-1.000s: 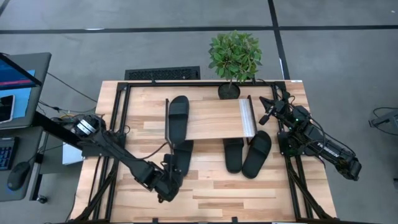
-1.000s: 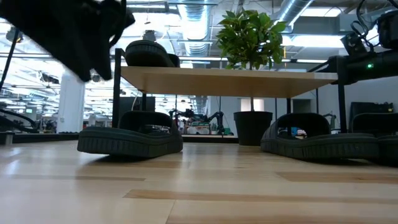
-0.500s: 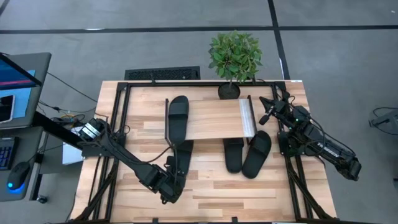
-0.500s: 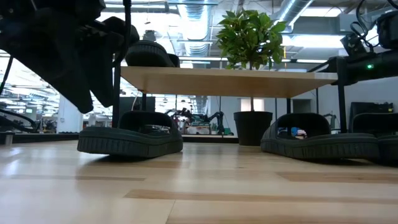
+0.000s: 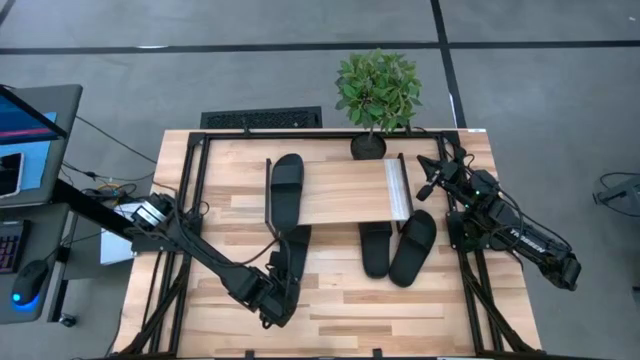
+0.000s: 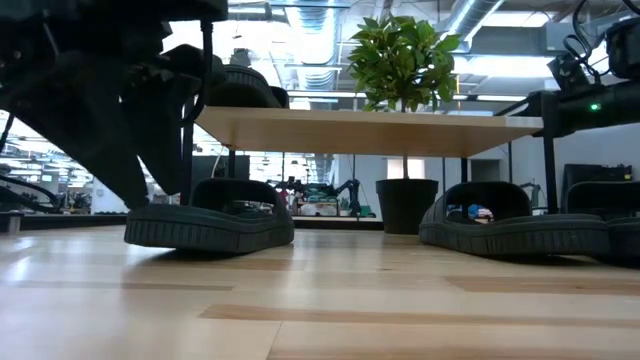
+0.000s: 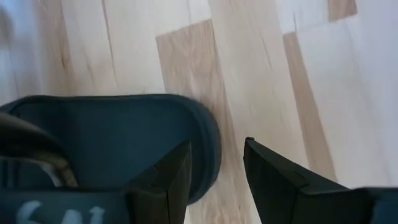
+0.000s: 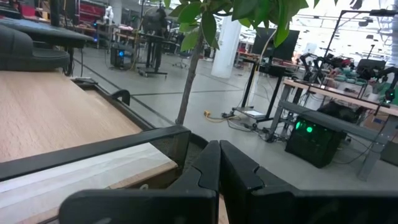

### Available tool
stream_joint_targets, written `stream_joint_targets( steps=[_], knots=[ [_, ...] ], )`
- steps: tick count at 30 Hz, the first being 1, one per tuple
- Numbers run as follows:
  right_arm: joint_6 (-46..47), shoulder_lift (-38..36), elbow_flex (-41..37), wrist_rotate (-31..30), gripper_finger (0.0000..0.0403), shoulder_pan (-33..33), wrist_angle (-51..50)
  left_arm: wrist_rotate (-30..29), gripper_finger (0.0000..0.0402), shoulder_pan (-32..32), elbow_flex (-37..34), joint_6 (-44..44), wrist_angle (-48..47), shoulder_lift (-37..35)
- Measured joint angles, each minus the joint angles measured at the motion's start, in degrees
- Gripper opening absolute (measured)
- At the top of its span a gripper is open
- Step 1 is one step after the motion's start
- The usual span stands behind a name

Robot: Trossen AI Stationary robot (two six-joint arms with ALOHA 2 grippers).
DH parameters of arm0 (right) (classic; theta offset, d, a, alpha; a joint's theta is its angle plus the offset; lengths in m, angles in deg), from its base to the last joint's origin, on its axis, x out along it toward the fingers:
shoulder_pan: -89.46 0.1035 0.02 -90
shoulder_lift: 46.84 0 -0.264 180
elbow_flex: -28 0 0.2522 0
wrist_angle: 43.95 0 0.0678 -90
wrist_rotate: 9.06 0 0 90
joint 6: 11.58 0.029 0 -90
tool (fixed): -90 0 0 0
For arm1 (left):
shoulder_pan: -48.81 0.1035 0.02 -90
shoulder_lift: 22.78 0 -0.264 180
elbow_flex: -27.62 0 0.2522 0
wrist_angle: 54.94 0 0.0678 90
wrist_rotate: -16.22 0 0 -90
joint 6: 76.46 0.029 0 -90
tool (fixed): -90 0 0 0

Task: Pick and place slides into the shelf
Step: Put the black slide on the shelf

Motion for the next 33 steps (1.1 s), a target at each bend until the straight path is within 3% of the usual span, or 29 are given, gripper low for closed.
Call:
stream_joint_targets(
  steps=[22, 33],
  knots=[
    [0.0, 0.0, 0.0, 0.0, 0.0, 0.0, 0.0, 1.8, 0.0137, 1.7, 0.0, 0.6, 0.2, 0.1],
    [0.0, 0.0, 0.0, 0.1, 0.0, 0.0, 0.2, 4.6, 0.0137, 2.4, 0.0, 1.0, 2.9, 3.6]
  ],
)
